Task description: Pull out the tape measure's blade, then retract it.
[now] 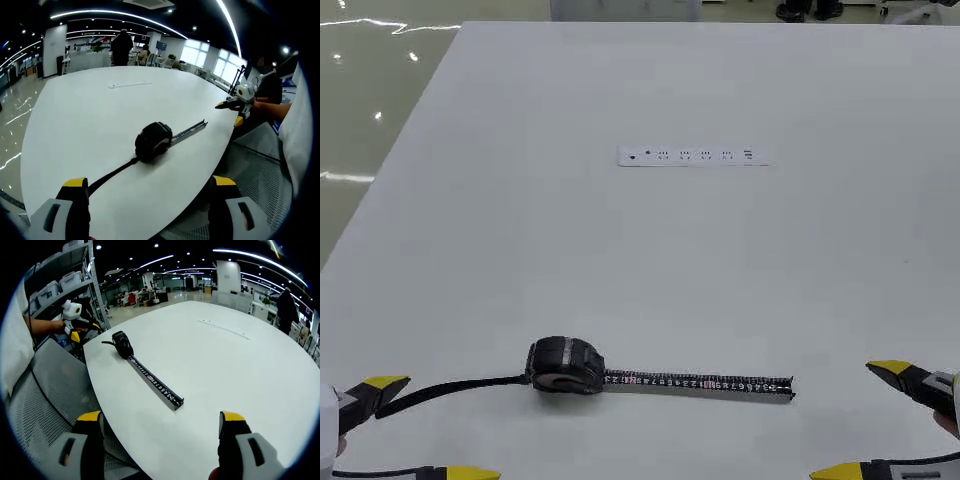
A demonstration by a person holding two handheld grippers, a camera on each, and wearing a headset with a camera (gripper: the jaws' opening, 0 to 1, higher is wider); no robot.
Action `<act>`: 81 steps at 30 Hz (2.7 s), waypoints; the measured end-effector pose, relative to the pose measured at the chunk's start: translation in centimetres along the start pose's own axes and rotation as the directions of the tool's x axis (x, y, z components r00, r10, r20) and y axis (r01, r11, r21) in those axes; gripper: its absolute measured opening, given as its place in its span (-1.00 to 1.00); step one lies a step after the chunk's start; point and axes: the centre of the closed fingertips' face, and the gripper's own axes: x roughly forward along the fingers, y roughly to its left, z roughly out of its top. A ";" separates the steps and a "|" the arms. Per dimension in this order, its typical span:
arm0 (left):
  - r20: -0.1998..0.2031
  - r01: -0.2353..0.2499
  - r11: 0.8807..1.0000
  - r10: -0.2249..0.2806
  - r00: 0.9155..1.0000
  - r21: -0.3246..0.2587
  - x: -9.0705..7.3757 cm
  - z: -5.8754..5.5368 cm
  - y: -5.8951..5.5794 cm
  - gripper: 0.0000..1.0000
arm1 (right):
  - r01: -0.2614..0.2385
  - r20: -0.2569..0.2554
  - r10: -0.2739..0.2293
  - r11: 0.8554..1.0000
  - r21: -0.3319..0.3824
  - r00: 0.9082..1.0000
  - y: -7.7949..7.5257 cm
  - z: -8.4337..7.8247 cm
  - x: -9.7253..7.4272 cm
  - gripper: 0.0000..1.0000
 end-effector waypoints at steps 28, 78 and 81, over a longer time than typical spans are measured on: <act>-0.004 0.009 1.000 -0.009 1.000 -0.012 -0.1 -0.1 0.1 0.95 | 0.008 -0.009 -0.008 1.000 0.000 1.000 0.1 -0.3 -0.2 0.94; 0.040 0.029 0.997 -0.026 0.999 -0.072 4.7 4.2 -2.6 0.89 | -0.025 0.020 0.025 1.000 -0.009 0.999 0.1 0.6 0.5 0.79; 0.036 0.025 0.996 -0.022 0.999 -0.080 5.2 4.3 -2.8 0.89 | -0.025 0.022 0.026 1.000 -0.013 0.999 0.1 0.8 0.5 0.77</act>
